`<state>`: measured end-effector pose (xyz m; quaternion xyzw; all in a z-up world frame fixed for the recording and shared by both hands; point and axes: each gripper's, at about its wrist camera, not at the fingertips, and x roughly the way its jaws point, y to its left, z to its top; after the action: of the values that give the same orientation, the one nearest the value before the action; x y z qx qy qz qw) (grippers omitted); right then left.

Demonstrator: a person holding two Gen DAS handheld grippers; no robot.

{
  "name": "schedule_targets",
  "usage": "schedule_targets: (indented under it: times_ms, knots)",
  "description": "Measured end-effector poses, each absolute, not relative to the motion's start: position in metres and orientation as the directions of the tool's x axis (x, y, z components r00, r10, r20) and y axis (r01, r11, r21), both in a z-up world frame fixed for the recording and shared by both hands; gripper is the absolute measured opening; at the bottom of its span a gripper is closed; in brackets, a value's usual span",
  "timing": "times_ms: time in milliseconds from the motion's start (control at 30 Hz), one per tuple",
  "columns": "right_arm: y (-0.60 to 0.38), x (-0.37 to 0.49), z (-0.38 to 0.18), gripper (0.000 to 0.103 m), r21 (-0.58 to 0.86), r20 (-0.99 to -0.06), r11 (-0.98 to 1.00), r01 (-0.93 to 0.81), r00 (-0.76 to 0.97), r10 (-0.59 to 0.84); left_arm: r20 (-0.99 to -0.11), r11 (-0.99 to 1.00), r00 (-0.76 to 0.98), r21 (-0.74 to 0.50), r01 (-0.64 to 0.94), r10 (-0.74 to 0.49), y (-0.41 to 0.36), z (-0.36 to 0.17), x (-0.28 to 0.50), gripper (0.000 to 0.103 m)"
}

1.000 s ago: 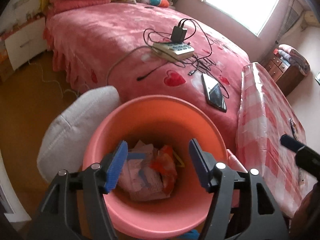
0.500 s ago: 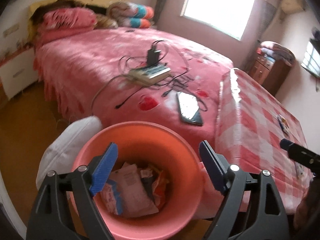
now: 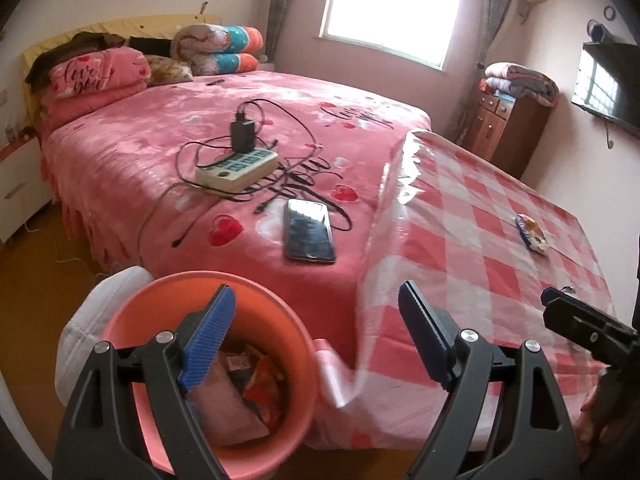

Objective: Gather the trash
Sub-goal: 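Move both open tools back to the bread packet and drink bottle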

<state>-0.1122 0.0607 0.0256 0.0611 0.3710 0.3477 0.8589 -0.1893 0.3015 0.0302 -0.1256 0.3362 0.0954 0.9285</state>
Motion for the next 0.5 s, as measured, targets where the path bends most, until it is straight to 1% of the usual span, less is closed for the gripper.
schedule_targets:
  times_ms: [67,200,333,500]
  knots:
    - [0.052,-0.112,0.027,0.094,0.363,-0.587,0.761,-0.538,0.502,0.635,-0.656,0.954,0.752,-0.173,-0.244,0.073,0.294,0.032,-0.184,0.085]
    - [0.036,-0.113,0.030,0.094,0.358,-0.571,0.772,-0.525,0.531,0.626,-0.640,0.964,0.767,-0.170,-0.205,0.050,0.275,0.036,-0.180,0.087]
    - [0.020,-0.112,0.032,0.094,0.358,-0.560,0.783,-0.509,0.554,0.616,-0.624,0.976,0.780,-0.142,-0.167,0.043,0.256,0.040,-0.178,0.087]
    - [-0.003,-0.107,0.033,0.094,0.374,-0.547,0.798,-0.473,0.582,0.602,-0.618,0.982,0.786,-0.138,-0.128,0.016,0.238,0.045,-0.174,0.087]
